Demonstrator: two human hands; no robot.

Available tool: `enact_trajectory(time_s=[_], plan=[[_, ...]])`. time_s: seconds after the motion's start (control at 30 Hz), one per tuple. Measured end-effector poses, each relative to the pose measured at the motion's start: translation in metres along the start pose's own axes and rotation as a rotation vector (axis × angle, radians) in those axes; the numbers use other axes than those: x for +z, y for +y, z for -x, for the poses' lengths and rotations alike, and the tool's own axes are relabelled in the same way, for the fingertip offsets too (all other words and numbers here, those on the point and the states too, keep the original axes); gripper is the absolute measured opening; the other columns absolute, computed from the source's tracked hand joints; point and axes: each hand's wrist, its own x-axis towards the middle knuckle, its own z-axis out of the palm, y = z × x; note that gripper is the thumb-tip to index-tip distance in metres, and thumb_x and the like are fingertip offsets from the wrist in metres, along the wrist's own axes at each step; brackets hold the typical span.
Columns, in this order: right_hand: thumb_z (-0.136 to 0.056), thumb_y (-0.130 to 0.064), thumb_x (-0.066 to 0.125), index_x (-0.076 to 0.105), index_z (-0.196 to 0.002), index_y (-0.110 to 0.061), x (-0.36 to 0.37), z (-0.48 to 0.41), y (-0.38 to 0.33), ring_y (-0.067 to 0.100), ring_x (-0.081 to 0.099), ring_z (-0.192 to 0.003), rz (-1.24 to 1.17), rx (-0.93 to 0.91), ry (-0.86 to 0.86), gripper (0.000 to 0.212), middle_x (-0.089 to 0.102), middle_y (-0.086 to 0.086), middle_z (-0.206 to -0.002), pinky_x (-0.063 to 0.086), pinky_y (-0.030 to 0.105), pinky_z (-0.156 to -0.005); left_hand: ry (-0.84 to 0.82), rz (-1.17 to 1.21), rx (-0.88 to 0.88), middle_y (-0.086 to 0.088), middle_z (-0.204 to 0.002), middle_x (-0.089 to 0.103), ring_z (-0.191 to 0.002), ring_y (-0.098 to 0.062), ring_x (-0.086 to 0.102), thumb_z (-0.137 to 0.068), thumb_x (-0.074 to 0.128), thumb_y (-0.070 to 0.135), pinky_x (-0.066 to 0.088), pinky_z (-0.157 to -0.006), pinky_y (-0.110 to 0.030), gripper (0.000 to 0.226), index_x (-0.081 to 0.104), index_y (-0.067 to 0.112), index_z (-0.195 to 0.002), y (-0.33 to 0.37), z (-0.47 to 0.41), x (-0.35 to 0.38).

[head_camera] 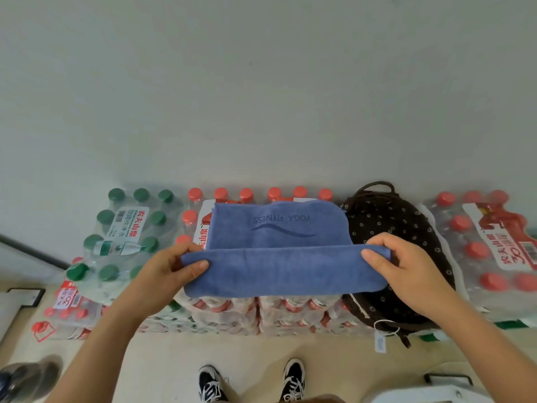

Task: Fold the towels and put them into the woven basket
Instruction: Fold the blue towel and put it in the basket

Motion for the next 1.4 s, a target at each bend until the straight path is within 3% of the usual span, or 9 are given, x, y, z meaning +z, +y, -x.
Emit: enact_trajectory(time_s=[0.07, 0.13, 0.3, 0.47, 0.7, 0.83, 0.93, 1.2, 1.4], plan=[[-0.092, -0.022, 0.059, 0.063, -0.079, -0.021, 0.003, -0.019, 0.004, 0.009, 0.056, -0.064, -0.024, 0.025, 0.057, 0.014, 0.063, -0.004, -0.070, 0.045, 0.020, -0.061, 0.123, -0.036, 0.055, 0.005, -0.072, 0.064, -0.066, -0.004, 0.056, -0.090, 0.065, 0.019, 0.045, -0.063, -0.018, 0.012, 0.064, 0.026, -0.081, 0.005, -0.018, 0.004], [-0.092, -0.023, 0.059, 0.063, -0.080, -0.020, 0.008, -0.042, 0.008, 0.017, 0.058, -0.069, -0.025, 0.052, 0.128, 0.013, 0.063, 0.000, -0.072, 0.046, 0.031, -0.064, 0.225, -0.004, 0.058, 0.002, -0.076, 0.064, -0.069, -0.003, 0.057, -0.092, 0.062, 0.019, 0.046, -0.066, -0.019, 0.010, 0.062, 0.023, -0.083, 0.010, -0.038, 0.011], [-0.092, -0.025, 0.058, 0.061, -0.083, -0.016, 0.021, -0.095, 0.018, 0.017, 0.056, -0.071, -0.073, 0.160, 0.220, 0.013, 0.063, 0.002, -0.076, 0.044, 0.031, -0.064, 0.408, -0.045, -0.057, 0.003, -0.076, 0.058, -0.069, -0.008, 0.053, -0.097, 0.053, 0.018, 0.039, -0.061, -0.024, 0.017, 0.051, 0.022, -0.080, 0.009, -0.089, 0.029], [-0.096, -0.025, 0.051, 0.058, -0.091, -0.014, 0.037, -0.121, 0.034, 0.015, 0.055, -0.076, -0.014, 0.243, 0.217, 0.013, 0.060, -0.002, -0.081, 0.041, 0.027, -0.064, 0.384, -0.198, -0.133, 0.005, -0.079, 0.059, -0.070, -0.008, 0.053, -0.097, 0.051, 0.019, 0.037, -0.058, -0.023, 0.006, 0.055, 0.016, -0.093, -0.005, -0.115, 0.030], [-0.099, -0.026, 0.046, 0.054, -0.097, -0.017, 0.048, -0.127, 0.045, 0.010, 0.053, -0.076, 0.057, 0.279, 0.201, 0.012, 0.056, -0.007, -0.083, 0.039, 0.022, -0.060, 0.328, -0.299, -0.224, 0.000, -0.080, 0.064, -0.072, -0.016, 0.056, -0.092, 0.058, 0.019, 0.040, -0.059, -0.030, 0.006, 0.063, 0.017, -0.088, -0.010, -0.126, 0.017], [-0.099, -0.028, 0.045, 0.054, -0.097, -0.018, 0.051, -0.129, 0.048, 0.009, 0.054, -0.077, 0.096, 0.283, 0.196, 0.013, 0.057, -0.009, -0.083, 0.041, 0.026, -0.061, 0.319, -0.294, -0.273, -0.004, -0.081, 0.066, -0.073, -0.021, 0.057, -0.093, 0.057, 0.024, 0.044, -0.065, -0.034, 0.015, 0.066, 0.014, -0.086, -0.012, -0.130, 0.014], [-0.099, -0.029, 0.045, 0.054, -0.097, -0.018, 0.052, -0.131, 0.050, 0.010, 0.055, -0.078, 0.112, 0.291, 0.191, 0.014, 0.057, -0.009, -0.083, 0.045, 0.029, -0.065, 0.318, -0.294, -0.303, -0.003, -0.075, 0.063, -0.066, -0.017, 0.052, -0.094, 0.054, 0.027, 0.040, -0.060, -0.031, 0.022, 0.066, 0.014, -0.081, -0.011, -0.133, 0.014], [-0.101, -0.029, 0.040, 0.053, -0.095, -0.017, 0.051, -0.132, 0.045, 0.014, 0.057, -0.078, 0.086, 0.241, 0.203, 0.018, 0.058, -0.006, -0.083, 0.045, 0.032, -0.065, 0.349, -0.247, -0.294, -0.009, -0.086, 0.066, -0.076, -0.021, 0.056, -0.098, 0.049, 0.024, 0.042, -0.066, -0.031, 0.024, 0.066, 0.009, -0.091, -0.013, -0.134, 0.015], [-0.102, -0.034, 0.030, 0.045, -0.098, -0.015, 0.044, -0.142, 0.038, 0.021, 0.057, -0.073, 0.313, 0.239, 0.089, 0.025, 0.057, 0.002, -0.080, 0.050, 0.043, -0.066, 0.399, -0.388, -0.268, 0.000, -0.077, 0.062, -0.075, -0.021, 0.057, -0.097, 0.048, 0.028, 0.038, -0.060, -0.032, 0.022, 0.062, 0.013, -0.091, -0.015, -0.132, 0.021]])
